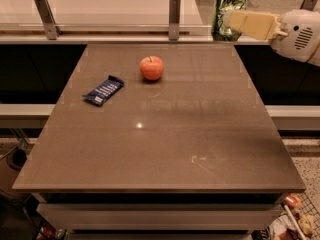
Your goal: Knock green can over
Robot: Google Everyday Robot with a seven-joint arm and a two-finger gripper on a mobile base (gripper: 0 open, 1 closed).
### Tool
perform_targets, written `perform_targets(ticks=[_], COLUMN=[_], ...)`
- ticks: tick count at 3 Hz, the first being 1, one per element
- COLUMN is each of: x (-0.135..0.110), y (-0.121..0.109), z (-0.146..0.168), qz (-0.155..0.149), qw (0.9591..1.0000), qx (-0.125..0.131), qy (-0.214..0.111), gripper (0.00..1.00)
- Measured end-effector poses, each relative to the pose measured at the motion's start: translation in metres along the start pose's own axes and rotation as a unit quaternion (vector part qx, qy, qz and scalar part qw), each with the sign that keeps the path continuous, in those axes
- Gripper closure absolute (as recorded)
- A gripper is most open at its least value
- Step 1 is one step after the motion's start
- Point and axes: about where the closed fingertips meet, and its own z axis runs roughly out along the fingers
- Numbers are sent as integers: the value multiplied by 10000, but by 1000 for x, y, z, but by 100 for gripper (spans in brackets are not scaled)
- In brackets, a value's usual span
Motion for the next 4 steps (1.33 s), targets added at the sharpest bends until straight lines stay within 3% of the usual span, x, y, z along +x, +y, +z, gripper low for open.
perform_targets(ticks=[1, 2, 3, 4], x=[-17, -37, -90, -94], y=[-1, -3, -11, -13], z=[-7, -17, -45, -44], qz=[-596, -892, -892, -825], qw=[9981, 9957, 9955, 9960], qx=[48, 32, -242, -235], qy=[-132, -236, -226, -262], gripper=[100, 100, 100, 100])
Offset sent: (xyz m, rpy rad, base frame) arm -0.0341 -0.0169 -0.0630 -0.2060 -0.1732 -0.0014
